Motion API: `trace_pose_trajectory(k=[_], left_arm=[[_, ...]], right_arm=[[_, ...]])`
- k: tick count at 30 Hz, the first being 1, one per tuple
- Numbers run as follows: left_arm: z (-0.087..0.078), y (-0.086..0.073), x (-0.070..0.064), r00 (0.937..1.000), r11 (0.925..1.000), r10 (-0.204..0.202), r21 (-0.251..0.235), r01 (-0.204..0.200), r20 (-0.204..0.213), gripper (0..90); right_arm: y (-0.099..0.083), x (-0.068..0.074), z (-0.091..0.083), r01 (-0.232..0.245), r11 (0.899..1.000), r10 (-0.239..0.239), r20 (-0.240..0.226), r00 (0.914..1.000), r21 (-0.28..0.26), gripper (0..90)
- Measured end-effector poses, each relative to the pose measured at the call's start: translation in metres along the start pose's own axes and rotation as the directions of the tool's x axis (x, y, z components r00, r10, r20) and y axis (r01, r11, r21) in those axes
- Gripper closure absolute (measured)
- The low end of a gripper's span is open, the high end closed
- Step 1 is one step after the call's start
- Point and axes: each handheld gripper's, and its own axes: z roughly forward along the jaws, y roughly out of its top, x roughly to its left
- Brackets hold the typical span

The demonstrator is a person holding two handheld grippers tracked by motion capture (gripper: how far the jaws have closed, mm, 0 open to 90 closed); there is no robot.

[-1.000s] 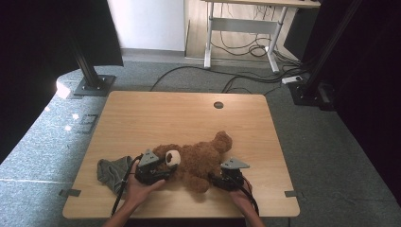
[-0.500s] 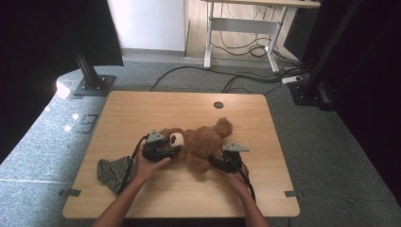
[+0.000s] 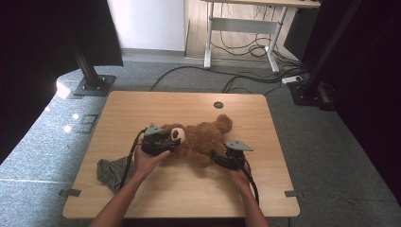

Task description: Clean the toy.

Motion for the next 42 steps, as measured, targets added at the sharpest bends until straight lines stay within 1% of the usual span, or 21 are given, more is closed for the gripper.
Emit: trace_pose_trajectory(k=[1,3,5,7,11,15,20,23,28,33,37,40,41,42], left_arm=[[-0.003,0.002,-0.001,0.9999,0.9999,0.013,0.002,-0.013,0.005,35.3],[-0.01,0.004,-0.003,0.9996,0.9997,0.026,-0.001,-0.026,0.007,34.7],[-0.017,0.005,-0.004,0.9996,0.9997,0.025,-0.006,-0.024,0.016,34.3],[-0.025,0.005,-0.006,0.9994,0.9997,0.02,-0.014,-0.02,0.027,33.7],[-0.04,0.002,-0.01,0.9987,0.9992,0.032,-0.023,-0.032,0.04,33.5],[-0.054,-0.003,-0.012,0.9981,0.9992,0.022,-0.034,-0.02,0.057,33.5],[-0.067,-0.011,-0.012,0.9973,0.9995,0.01,-0.031,-0.008,0.073,33.3],[-0.075,-0.015,-0.012,0.997,0.9994,0.014,-0.034,-0.011,0.076,33.0],[-0.092,-0.025,-0.009,0.9965,0.9988,0.005,-0.048,-0.001,0.084,33.0],[-0.107,-0.038,-0.006,0.9958,0.9988,-0.005,-0.049,0.01,0.092,32.7],[-0.12,-0.049,-0.003,0.9955,0.9979,-0.017,-0.06,0.023,0.093,32.6],[-0.129,-0.06,0.0,0.9945,0.9959,-0.039,-0.078,0.047,0.097,32.8],[-0.131,-0.063,0.001,0.9946,0.9968,-0.039,-0.065,0.045,0.096,33.0],[-0.132,-0.066,0.002,0.9956,0.9983,-0.028,-0.049,0.032,0.09,32.5]], right_arm=[[0.0,0.0,-0.003,0.002,1.0,-0.002,-0.003,1.0,-0.012,33.6],[0.001,0.0,-0.009,-0.003,0.999,0.002,-0.017,0.9999,-0.032,30.2],[0.003,0.0,-0.015,0.001,0.998,-0.002,-0.022,0.9998,-0.058,29.5],[0.005,0.001,-0.021,0.003,0.997,-0.006,-0.037,0.9993,-0.083,29.0],[0.007,0.006,-0.032,0.02,0.994,-0.026,-0.056,0.9981,-0.107,28.2],[0.006,0.008,-0.039,0.035,0.993,-0.043,-0.071,0.9966,-0.11,28.2],[0.003,0.01,-0.046,0.051,0.992,-0.06,-0.077,0.9952,-0.115,28.4],[0.0,0.01,-0.052,0.054,0.991,-0.065,-0.086,0.9942,-0.119,28.6],[-0.006,0.012,-0.063,0.072,0.99,-0.084,-0.094,0.992,-0.12,28.7],[-0.013,0.012,-0.076,0.089,0.989,-0.101,-0.105,0.9893,-0.119,28.9],[-0.022,0.011,-0.086,0.093,0.99,-0.105,-0.105,0.9889,-0.11,29.0],[-0.028,0.008,-0.092,0.091,0.991,-0.101,-0.106,0.9892,-0.096,29.0],[-0.03,0.007,-0.094,0.089,0.992,-0.099,-0.105,0.9896,-0.092,29.0],[-0.031,0.006,-0.096,0.087,0.993,-0.096,-0.106,0.9897,-0.085,29.0]])
